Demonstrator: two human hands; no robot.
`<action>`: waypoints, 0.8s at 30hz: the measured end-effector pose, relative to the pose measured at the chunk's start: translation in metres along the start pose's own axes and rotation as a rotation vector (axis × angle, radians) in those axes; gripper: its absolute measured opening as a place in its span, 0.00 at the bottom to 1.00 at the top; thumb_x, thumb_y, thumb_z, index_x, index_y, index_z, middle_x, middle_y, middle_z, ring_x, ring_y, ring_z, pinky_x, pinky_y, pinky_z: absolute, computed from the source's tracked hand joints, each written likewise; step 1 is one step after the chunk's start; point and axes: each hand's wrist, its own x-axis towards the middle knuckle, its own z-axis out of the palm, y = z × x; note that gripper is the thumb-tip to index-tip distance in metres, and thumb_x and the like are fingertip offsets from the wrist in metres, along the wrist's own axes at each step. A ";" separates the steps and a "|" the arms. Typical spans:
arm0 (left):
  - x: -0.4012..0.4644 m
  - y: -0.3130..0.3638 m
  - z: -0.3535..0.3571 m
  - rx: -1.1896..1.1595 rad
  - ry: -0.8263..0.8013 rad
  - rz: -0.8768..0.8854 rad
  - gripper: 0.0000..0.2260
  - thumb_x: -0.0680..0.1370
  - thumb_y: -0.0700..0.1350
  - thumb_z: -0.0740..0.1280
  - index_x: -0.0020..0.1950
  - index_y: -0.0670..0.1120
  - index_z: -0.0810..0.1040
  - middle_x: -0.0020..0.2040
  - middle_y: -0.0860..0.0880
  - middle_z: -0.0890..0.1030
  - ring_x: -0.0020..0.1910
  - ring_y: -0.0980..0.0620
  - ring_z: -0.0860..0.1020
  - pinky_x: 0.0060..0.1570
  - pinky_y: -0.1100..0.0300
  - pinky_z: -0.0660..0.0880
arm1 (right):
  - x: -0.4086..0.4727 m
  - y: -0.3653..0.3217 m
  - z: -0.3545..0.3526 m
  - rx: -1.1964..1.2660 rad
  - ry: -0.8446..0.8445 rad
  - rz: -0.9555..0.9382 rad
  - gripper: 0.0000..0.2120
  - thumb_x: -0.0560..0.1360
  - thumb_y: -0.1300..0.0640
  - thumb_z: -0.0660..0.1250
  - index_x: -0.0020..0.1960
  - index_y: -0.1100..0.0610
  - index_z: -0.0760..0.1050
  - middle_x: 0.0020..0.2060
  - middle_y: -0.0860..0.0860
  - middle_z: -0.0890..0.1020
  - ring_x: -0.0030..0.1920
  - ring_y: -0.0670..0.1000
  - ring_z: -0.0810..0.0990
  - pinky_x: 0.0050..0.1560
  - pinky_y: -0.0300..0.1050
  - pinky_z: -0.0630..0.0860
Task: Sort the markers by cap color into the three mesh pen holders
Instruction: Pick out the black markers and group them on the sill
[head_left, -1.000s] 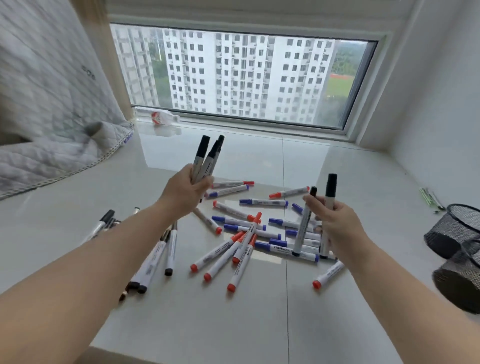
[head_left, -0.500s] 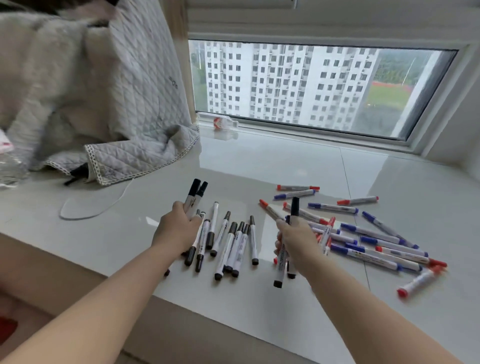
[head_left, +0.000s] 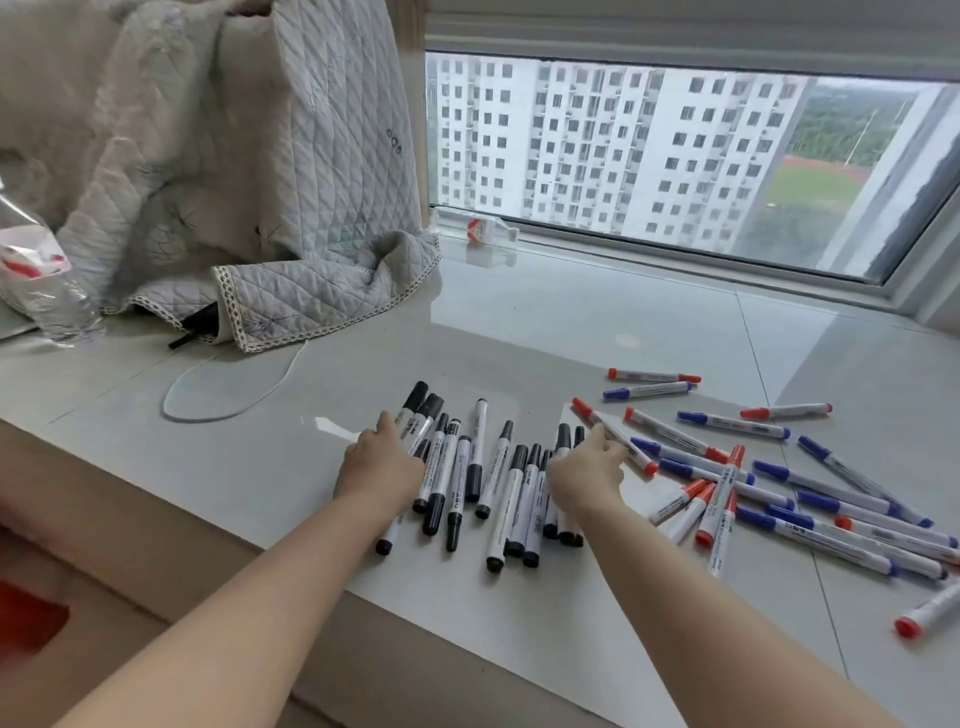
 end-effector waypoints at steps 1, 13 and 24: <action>0.001 0.000 0.004 0.022 -0.018 -0.004 0.20 0.76 0.44 0.59 0.67 0.42 0.61 0.64 0.39 0.68 0.62 0.39 0.66 0.58 0.52 0.66 | -0.002 0.000 0.003 0.006 -0.010 -0.035 0.34 0.75 0.64 0.57 0.76 0.55 0.44 0.74 0.58 0.47 0.71 0.62 0.56 0.67 0.55 0.62; 0.004 0.002 0.017 0.043 -0.057 0.090 0.28 0.78 0.52 0.56 0.76 0.53 0.50 0.73 0.46 0.56 0.69 0.42 0.59 0.67 0.52 0.60 | -0.011 0.012 0.035 -0.318 -0.140 -0.303 0.26 0.80 0.52 0.45 0.76 0.59 0.48 0.77 0.54 0.45 0.76 0.52 0.41 0.76 0.50 0.45; 0.003 -0.006 0.026 0.172 -0.050 0.151 0.29 0.79 0.59 0.51 0.77 0.51 0.43 0.78 0.49 0.47 0.75 0.48 0.52 0.71 0.53 0.54 | -0.014 0.004 0.047 -0.382 -0.073 -0.279 0.28 0.80 0.53 0.46 0.76 0.54 0.39 0.77 0.53 0.41 0.76 0.54 0.39 0.75 0.50 0.41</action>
